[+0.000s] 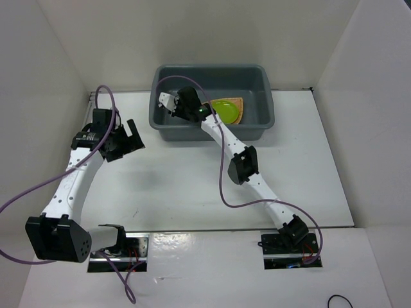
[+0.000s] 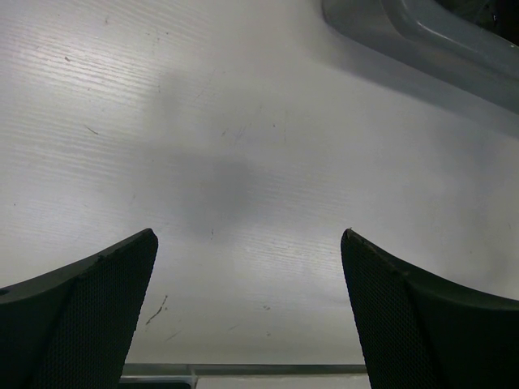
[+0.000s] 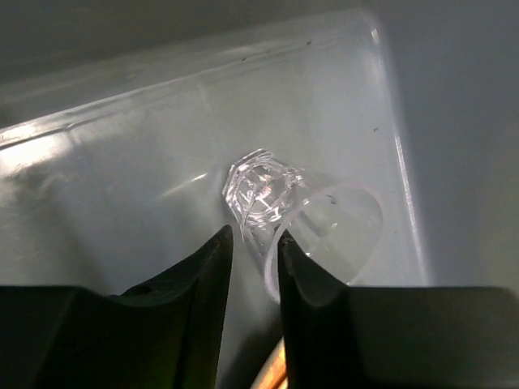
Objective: Place the mixed dishes into the plastic bin
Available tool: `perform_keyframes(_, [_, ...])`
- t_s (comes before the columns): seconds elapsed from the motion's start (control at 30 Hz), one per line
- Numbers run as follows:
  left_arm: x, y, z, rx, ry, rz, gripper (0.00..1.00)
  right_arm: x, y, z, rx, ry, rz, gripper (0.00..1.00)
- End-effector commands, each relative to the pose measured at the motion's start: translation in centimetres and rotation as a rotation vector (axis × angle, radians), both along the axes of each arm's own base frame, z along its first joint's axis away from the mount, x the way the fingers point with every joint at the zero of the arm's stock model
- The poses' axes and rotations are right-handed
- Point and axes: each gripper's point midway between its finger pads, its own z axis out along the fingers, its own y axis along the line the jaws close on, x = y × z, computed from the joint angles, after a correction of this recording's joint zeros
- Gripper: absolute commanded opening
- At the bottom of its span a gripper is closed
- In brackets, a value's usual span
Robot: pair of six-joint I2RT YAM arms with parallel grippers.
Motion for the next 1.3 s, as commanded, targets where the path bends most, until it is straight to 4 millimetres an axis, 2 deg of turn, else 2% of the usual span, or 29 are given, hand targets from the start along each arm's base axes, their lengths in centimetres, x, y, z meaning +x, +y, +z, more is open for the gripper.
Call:
perform_keyframes(0.0, [0.3, 0.8, 0.7, 0.027, -0.016, 0.004, 1.0, 1.7, 0.4, 4.1, 0.086, -0.116, -0.007, 0.4])
perform_keyframes(0.03, [0.6, 0.8, 0.5, 0.027, -0.015, 0.004, 1.0, 1.7, 0.4, 4.2, 0.086, -0.116, -0.007, 0.43])
perform_keyframes(0.1, [1.0, 0.8, 0.9, 0.027, -0.035, 0.005, 1.0, 1.8, 0.5, 5.9, 0.112, -0.137, -0.012, 0.48])
perform_keyframes(0.13, [1.1, 0.7, 0.6, 0.02, -0.022, -0.001, 1.0, 1.7, 0.5, 5.8, 0.12, -0.131, -0.017, 0.5])
perform_keyframes(0.17, [1.1, 0.7, 0.6, 0.02, -0.022, -0.001, 1.0, 1.7, 0.6, 7.6, 0.153, -0.146, -0.026, 0.53])
perform_keyframes(0.23, [1.4, 0.7, 0.5, 0.02, -0.024, -0.001, 1.0, 2.0, 0.1, 9.7, 0.193, -0.163, -0.046, 0.58])
perform_keyframes(0.27, [1.6, 0.6, 0.6, 0.02, -0.036, -0.001, 1.0, 1.8, 0.2, 12.2, 0.246, -0.18, -0.049, 0.61])
perform_keyframes(0.3, [1.6, 0.6, 0.6, 0.02, -0.036, -0.001, 1.0, 2.0, -0.5, 13.6, 0.271, -0.189, -0.066, 0.67])
perform_keyframes(0.37, [2.1, 0.6, 0.9, 0.019, -0.059, -0.001, 1.0, 1.4, -0.6, 16.6, 0.326, -0.2, -0.069, 0.73])
perform_keyframes(0.4, [2.3, 0.6, 1.3, 0.019, -0.068, -0.001, 1.0, 0.9, -1.4, 19.4, 0.379, -0.198, -0.083, 0.81])
perform_keyframes(0.47, [2.8, 0.6, 1.3, 0.019, -0.082, -0.001, 1.0, 0.3, -2.3, 21.9, 0.43, -0.185, -0.098, 0.89])
perform_keyframes(0.5, [2.9, 0.6, 1.0, 0.019, -0.071, -0.001, 1.0, -0.4, -3.2, 24.0, 0.472, -0.171, -0.122, 0.94])
perform_keyframes(0.53, [3.4, 0.6, 1.6, 0.018, -0.096, -0.001, 1.0, -0.9, -3.5, 25.0, 0.495, -0.162, -0.13, 0.97])
perform_keyframes(0.6, [3.9, 0.7, 2.0, 0.031, -0.112, -0.015, 1.0, -1.6, -5.8, 27.6, 0.545, -0.145, -0.196, 0.99])
perform_keyframes(0.63, [4.5, 0.5, 2.8, 0.023, -0.144, -0.022, 1.0, -1.7, -6.9, 28.3, 0.56, -0.134, -0.22, 0.99])
perform_keyframes(0.7, [5.6, 0.3, 3.7, 0.023, -0.204, -0.035, 1.0, -2.6, -9.3, 28.8, 0.553, -0.085, -0.275, 0.99])
perform_keyframes(0.73, [5.8, 0.1, 5.2, 0.017, -0.263, -0.053, 1.0, -3.2, -9.6, 28.6, 0.544, -0.057, -0.285, 0.99])
perform_keyframes(0.77, [6.1, -0.1, 6.3, 0.01, -0.311, -0.061, 1.0, -3.8, -11.1, 27.0, 0.491, 0.006, -0.319, 0.99])
perform_keyframes(0.8, [6.3, -0.3, 6.7, 0.016, -0.346, -0.084, 1.0, -5.0, -10.7, 26.2, 0.475, 0.066, -0.282, 0.99])
perform_keyframes(0.87, [6.8, -0.8, 8.5, 0.016, -0.485, -0.126, 1.0, -6.1, -12.0, 23.8, 0.421, 0.174, -0.291, 0.99])
perform_keyframes(0.9, [7.5, -0.8, 10.0, 0.019, -0.575, -0.125, 1.0, -7.8, -12.6, 22.3, 0.376, 0.258, -0.308, 0.99])
perform_keyframes(0.97, [7.0, -0.9, 10.4, 0.05, -0.648, -0.158, 1.0, -9.4, -13.4, 20.6, 0.366, 0.371, -0.328, 0.99])
perform_keyframes(1.0, [7.3, -1.1, 11.6, 0.07, -0.717, -0.186, 1.0, -9.7, -14.3, 17.5, 0.285, 0.445, -0.389, 0.99])
perform_keyframes(1.03, [7.2, -0.9, 11.7, 0.107, -0.738, -0.207, 1.0, -10.3, -14.9, 19.3, 0.274, 0.4, -0.4, 0.99])
perform_keyframes(1.1, [7.2, -0.8, 11.5, 0.13, -0.752, -0.22, 1.0, -10.1, -16.8, 20.7, 0.276, 0.367, -0.433, 0.99])
perform_keyframes(1.13, [7.1, -1.1, 11.0, 0.135, -0.745, -0.235, 1.0, -10.1, -18.3, 22.5, 0.292, 0.324, -0.461, 0.99])
perform_keyframes(1.2, [7.4, -1.5, 10.5, 0.132, -0.747, -0.245, 1.0, -9.7, -21.5, 23.3, 0.292, 0.303, -0.53, 0.99])
perform_keyframes(1.23, [7.5, -1.5, 9.4, 0.129, -0.723, -0.246, 1.0, -9.7, -22.9, 23.8, 0.286, 0.288, -0.566, 0.99])
perform_keyframes(1.27, [7.5, -1.9, 9.3, 0.127, -0.729, -0.255, 1.0, -10.1, -25.1, 24.5, 0.283, 0.281, -0.61, 0.99])
